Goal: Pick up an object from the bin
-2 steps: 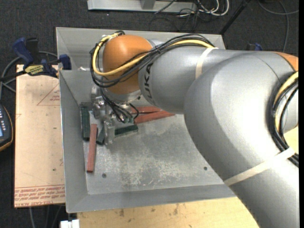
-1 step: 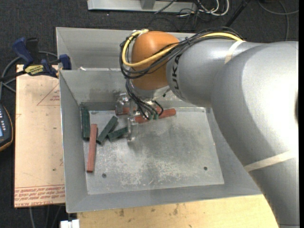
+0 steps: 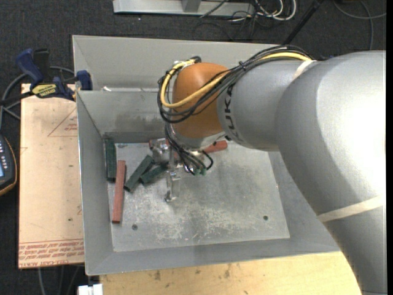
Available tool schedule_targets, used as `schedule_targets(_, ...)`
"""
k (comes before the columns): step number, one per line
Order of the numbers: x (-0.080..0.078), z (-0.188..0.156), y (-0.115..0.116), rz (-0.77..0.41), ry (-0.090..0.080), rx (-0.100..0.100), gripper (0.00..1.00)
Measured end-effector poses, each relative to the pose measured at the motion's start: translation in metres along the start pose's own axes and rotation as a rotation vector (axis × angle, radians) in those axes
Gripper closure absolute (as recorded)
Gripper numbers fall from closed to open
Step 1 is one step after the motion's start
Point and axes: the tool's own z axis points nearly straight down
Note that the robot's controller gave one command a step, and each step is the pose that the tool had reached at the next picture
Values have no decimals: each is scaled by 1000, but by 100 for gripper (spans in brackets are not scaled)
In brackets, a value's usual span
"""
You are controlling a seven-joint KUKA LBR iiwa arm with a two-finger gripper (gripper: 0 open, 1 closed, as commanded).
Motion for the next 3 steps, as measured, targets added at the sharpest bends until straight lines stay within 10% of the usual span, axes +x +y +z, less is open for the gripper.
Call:
schedule_targets(1, -2, -2, 0, 0, -4, 0, 100)
schedule_targets(2, 0, -131, -36, -733, -11, 5, 100)
schedule_targets(3, 1, -200, -30, -1104, -11, 6, 100)
